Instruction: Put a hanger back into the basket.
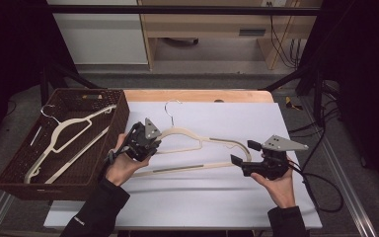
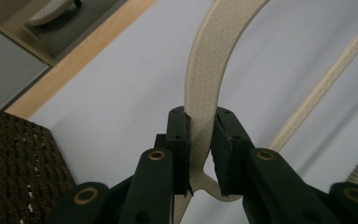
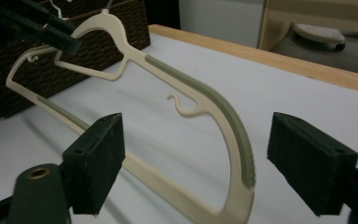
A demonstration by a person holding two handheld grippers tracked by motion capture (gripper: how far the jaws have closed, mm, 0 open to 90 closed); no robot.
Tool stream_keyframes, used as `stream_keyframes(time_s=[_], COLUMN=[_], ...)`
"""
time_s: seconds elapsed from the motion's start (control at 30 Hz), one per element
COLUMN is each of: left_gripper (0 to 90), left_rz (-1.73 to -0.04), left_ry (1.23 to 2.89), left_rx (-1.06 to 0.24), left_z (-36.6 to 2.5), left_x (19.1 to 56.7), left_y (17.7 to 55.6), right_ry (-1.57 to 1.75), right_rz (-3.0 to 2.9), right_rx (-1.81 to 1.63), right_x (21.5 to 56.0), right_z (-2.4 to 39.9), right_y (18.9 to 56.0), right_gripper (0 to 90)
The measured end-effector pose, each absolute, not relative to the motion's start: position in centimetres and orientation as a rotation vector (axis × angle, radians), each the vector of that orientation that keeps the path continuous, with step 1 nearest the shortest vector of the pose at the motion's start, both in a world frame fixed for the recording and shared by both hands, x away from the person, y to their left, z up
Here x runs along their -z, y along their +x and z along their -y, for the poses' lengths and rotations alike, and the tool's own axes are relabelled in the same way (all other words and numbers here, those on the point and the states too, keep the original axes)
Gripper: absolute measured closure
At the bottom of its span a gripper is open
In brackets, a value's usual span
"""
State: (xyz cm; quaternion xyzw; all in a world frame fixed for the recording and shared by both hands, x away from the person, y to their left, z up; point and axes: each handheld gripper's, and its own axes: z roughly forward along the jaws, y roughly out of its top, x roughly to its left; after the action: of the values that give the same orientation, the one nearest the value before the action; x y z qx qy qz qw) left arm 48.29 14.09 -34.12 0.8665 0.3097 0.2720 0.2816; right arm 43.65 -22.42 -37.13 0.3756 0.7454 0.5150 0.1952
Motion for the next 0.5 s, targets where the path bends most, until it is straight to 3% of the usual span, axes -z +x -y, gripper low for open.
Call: stream_keyframes(time_s=[0.1,0.5], left_gripper=[77.2,77.2], left_rz=[-0.84,-0.915], left_ry=[2.303,2.197], left_rx=[-0.747,-0.835], left_z=[-14.1,-16.5], left_x=[33.1,28.2], left_y=[48.4,48.6], right_ry=[1.076,1.103], right_rz=[-2.054,-2.042], right_rx=[-1.458,-1.451], right_x=[36.9,37.0], right_z=[23.2,24.2], right_y=[43.5,43.1], right_gripper=[11.0,6.2])
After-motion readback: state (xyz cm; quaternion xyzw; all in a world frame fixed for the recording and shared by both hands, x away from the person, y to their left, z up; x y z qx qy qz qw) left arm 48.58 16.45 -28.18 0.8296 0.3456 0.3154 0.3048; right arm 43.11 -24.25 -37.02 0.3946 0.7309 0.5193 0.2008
